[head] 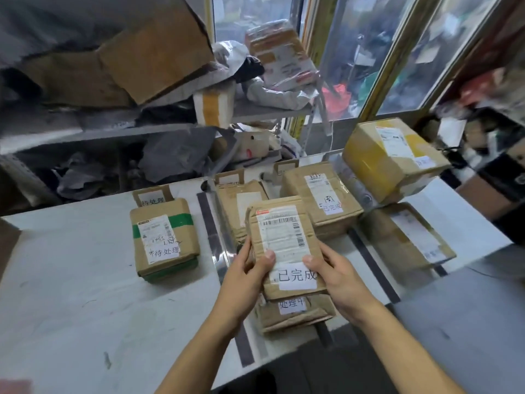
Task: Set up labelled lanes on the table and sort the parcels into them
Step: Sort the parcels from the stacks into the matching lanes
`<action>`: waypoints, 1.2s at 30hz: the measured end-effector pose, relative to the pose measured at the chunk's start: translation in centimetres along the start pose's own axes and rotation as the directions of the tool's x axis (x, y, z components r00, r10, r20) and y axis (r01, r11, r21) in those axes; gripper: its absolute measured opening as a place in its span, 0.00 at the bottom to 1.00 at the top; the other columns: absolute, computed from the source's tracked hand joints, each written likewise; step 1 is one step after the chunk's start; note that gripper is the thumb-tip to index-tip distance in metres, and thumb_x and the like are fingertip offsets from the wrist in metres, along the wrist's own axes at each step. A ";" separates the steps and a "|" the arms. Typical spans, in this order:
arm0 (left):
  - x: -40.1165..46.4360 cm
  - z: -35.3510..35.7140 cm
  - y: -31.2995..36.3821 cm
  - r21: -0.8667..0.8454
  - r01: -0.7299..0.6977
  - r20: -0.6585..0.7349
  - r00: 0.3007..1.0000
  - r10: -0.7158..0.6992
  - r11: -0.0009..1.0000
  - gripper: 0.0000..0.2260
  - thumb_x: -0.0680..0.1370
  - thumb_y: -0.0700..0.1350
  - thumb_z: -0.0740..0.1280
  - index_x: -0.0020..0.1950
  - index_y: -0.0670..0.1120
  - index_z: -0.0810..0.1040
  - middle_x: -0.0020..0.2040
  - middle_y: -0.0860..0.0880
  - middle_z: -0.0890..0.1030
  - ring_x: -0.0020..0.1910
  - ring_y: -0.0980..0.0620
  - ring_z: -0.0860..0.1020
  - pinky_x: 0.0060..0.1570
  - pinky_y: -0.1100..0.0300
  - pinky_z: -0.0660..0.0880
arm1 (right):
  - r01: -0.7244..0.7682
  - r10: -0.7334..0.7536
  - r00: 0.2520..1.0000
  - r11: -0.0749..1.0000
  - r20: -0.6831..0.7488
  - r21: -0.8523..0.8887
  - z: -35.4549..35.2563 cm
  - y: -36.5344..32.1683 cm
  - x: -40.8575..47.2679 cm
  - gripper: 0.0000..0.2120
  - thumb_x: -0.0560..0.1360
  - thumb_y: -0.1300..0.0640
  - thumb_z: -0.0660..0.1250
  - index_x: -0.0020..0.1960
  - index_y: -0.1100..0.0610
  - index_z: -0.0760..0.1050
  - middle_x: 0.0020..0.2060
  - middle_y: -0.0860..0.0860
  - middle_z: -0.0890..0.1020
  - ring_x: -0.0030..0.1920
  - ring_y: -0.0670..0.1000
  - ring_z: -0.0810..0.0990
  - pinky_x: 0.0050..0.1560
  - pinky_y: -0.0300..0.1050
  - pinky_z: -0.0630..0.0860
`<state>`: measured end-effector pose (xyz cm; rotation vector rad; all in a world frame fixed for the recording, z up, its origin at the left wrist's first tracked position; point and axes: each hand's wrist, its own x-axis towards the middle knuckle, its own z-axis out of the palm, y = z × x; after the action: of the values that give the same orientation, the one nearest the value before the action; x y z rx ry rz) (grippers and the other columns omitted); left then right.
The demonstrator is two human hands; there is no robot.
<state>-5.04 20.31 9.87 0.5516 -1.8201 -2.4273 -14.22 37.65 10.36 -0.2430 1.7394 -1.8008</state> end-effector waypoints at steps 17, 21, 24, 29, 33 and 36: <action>8.3 16.4 -4.0 0.286 0.212 -0.164 0.972 -0.170 0.935 0.20 0.81 0.53 0.64 0.73 0.59 0.65 0.51 0.69 0.73 0.45 0.71 0.75 0.38 0.72 0.68 | -0.218 0.215 0.971 0.976 -0.102 -0.018 -21.3 6.3 1.1 0.14 0.81 0.62 0.63 0.65 0.51 0.75 0.55 0.52 0.86 0.55 0.55 0.85 0.47 0.43 0.83; 9.3 16.8 -4.5 0.316 0.212 -0.262 0.956 -0.129 0.925 0.19 0.82 0.52 0.63 0.73 0.53 0.69 0.66 0.55 0.75 0.63 0.56 0.74 0.52 0.64 0.71 | -0.296 0.293 0.953 0.955 -0.080 -0.024 -23.0 9.8 3.0 0.13 0.81 0.61 0.63 0.65 0.51 0.75 0.55 0.52 0.86 0.55 0.54 0.85 0.47 0.44 0.83; 9.3 16.8 -4.6 0.307 0.215 -0.293 0.948 -0.123 0.927 0.15 0.82 0.51 0.62 0.69 0.54 0.73 0.64 0.53 0.77 0.63 0.54 0.75 0.63 0.55 0.73 | -0.295 0.292 0.954 0.954 -0.065 -0.048 -23.8 11.3 4.8 0.14 0.81 0.61 0.64 0.65 0.52 0.76 0.55 0.51 0.86 0.55 0.54 0.85 0.49 0.44 0.82; 9.3 16.5 -4.7 0.294 0.222 -0.355 0.928 -0.110 0.930 0.11 0.82 0.51 0.62 0.64 0.56 0.74 0.60 0.54 0.79 0.59 0.58 0.77 0.62 0.54 0.74 | -0.259 0.255 0.966 0.958 -0.045 -0.122 -24.1 11.1 7.1 0.14 0.80 0.62 0.64 0.60 0.47 0.79 0.54 0.47 0.86 0.54 0.50 0.85 0.50 0.42 0.82; 9.3 16.3 -4.7 0.277 0.221 -0.372 0.922 -0.108 0.935 0.11 0.82 0.51 0.62 0.64 0.56 0.75 0.59 0.54 0.80 0.59 0.57 0.78 0.63 0.52 0.74 | -0.251 0.249 0.968 0.943 -0.035 -0.220 -24.2 11.0 7.1 0.14 0.80 0.59 0.62 0.59 0.43 0.79 0.51 0.42 0.87 0.52 0.46 0.86 0.45 0.37 0.81; 9.2 16.4 -4.8 0.275 0.219 -0.369 0.923 -0.108 0.936 0.10 0.83 0.51 0.62 0.63 0.56 0.75 0.60 0.53 0.80 0.59 0.57 0.78 0.63 0.52 0.74 | -0.251 0.246 0.968 0.935 -0.053 -0.252 -24.1 10.6 6.8 0.14 0.81 0.59 0.62 0.58 0.42 0.77 0.49 0.40 0.86 0.51 0.44 0.86 0.44 0.36 0.81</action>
<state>-17.97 34.42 7.04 1.1244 -2.0705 -1.9623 -29.16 54.79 -4.49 -0.1024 1.9239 -1.4028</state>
